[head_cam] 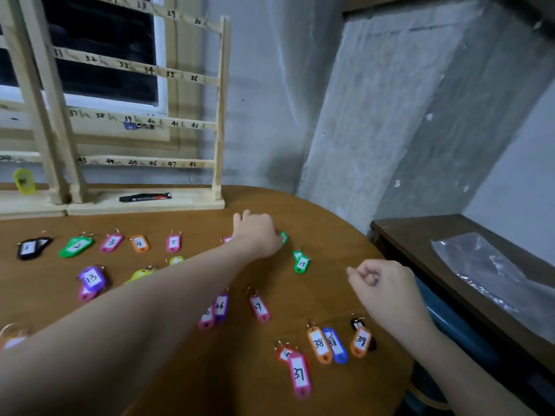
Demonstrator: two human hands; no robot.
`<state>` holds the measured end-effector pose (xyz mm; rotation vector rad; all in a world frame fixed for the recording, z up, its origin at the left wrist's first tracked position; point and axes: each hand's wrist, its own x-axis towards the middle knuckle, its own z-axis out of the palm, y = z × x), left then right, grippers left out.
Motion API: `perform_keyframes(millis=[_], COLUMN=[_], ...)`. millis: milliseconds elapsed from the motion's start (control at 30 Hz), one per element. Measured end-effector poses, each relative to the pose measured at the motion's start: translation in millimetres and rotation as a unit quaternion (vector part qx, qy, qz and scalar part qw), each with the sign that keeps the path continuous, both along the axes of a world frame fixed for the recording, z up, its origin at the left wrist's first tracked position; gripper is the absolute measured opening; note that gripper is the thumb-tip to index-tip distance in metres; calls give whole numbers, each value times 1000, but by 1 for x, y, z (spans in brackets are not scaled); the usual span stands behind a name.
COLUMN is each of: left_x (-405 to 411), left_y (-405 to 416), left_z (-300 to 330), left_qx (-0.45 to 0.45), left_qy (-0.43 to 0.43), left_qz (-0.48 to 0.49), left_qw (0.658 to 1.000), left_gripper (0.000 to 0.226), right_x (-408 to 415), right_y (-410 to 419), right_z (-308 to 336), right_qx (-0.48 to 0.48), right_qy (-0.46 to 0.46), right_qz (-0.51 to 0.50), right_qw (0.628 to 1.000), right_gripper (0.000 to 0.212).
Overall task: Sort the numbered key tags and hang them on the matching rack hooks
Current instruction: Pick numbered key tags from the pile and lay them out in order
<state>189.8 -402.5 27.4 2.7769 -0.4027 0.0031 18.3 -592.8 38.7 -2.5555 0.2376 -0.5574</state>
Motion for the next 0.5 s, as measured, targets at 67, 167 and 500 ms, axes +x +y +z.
perform_keyframes(millis=[67,167,500], left_x=[3,7,11], left_y=[-7,-10,91], left_z=[-2,-4,37], left_qx=[16,32,78], left_qy=[-6,-24,-108], left_qz=[2,8,40], left_qw=[1000,999,990], left_gripper=[40,40,32], right_x=[0,1,17], right_y=[-1,-1,46], right_z=[0,3,15], right_qx=[-5,-6,-11], right_qy=[-6,-2,-3], right_qz=[5,8,49], right_qw=[1000,1000,999], right_gripper=[43,42,45])
